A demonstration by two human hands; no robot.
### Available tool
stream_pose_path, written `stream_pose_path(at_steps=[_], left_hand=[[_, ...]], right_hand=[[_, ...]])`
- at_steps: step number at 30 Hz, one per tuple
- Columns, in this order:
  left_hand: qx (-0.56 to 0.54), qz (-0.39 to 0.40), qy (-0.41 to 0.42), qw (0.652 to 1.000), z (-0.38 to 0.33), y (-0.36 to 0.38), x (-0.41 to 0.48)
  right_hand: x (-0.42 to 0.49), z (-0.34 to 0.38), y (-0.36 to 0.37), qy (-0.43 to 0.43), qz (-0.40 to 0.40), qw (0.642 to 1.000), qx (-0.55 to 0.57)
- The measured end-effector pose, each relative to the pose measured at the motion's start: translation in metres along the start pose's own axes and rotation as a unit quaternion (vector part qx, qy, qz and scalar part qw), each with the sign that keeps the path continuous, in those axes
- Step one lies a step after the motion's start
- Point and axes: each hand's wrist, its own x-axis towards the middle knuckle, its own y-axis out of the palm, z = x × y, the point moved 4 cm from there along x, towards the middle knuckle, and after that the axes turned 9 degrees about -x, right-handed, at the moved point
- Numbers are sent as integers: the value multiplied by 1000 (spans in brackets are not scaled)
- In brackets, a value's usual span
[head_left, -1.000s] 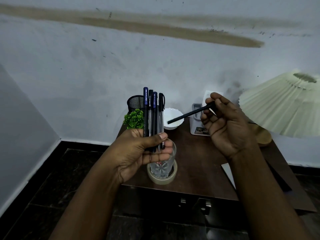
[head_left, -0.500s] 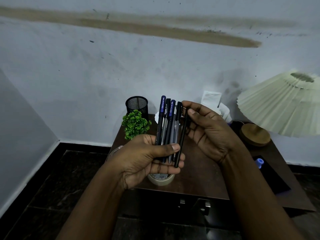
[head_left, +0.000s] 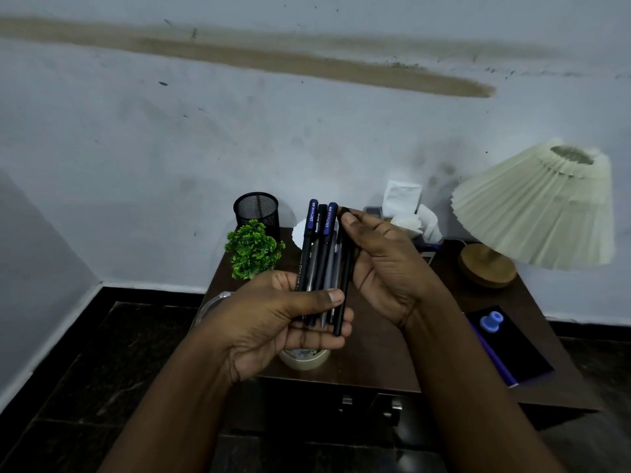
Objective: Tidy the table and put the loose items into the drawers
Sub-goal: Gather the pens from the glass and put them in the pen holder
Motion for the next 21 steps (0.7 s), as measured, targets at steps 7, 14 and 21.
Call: stream_pose_path(at_steps=[7, 14, 21], left_hand=[[-8, -44, 54, 998, -4, -9, 4], [-28, -64, 72, 995, -6, -11, 10], [-45, -68, 81, 993, -6, -10, 14]], right_hand=[[1, 17, -84, -20, -251, 917, -310], [-6, 12, -127, -14, -358, 747, -560], [-4, -7, -138, -6, -338, 826, -452]])
